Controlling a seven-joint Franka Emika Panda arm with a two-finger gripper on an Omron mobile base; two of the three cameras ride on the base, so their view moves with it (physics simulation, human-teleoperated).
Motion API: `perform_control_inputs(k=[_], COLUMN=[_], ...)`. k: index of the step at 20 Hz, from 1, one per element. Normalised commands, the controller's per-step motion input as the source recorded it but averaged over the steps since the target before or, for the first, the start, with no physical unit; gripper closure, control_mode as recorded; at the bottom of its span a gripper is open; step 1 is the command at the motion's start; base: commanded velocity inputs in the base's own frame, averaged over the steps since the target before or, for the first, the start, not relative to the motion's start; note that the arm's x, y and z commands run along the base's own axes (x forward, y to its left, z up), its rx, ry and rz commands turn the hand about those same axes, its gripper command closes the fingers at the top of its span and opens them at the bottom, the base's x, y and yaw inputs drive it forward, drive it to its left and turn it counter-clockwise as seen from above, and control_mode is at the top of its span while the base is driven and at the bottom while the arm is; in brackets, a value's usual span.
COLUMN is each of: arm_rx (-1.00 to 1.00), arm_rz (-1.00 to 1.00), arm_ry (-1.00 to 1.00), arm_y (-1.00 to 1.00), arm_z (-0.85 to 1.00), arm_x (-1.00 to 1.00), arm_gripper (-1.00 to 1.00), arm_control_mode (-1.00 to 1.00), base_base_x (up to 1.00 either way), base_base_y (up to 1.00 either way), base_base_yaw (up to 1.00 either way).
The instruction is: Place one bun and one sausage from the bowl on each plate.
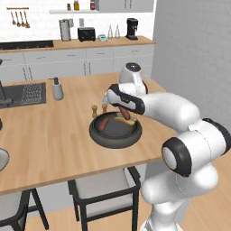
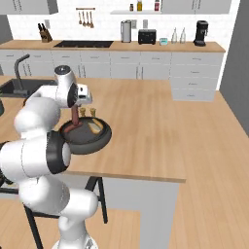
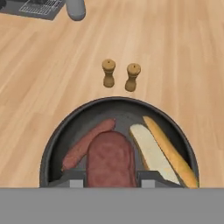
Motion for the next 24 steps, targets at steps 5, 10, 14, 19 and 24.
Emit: perform_control_inputs(k=[5,10,14,19,24], arm_rx=[0.11,0.03,0.0,0.0,0.0], arm_rz=[-0.09,-0.13,-0.14,-0.07,-0.02], arm_ry=[0.09,0.22,0.31,0.21,0.0], arm_y=[-0.21,-0.04,0.0,0.0,0.01], arm_z=[0.89,0.5,0.17,0.0,-0.01], arm_x=[-1.0,-1.0,-0.95,-0.87,-0.4], arm_gripper=[1.0,1.0,1.0,1.0,1.0], arm_control_mode=[-1.0,-1.0,-1.0,-1.0,1.0], base_base_x=[0.0,0.0,0.0,0.0,-0.6], base_base_y=[0.0,0.0,0.0,0.0,0.44], base_base_yaw=[0.0,0.0,0.0,0.0,-0.01])
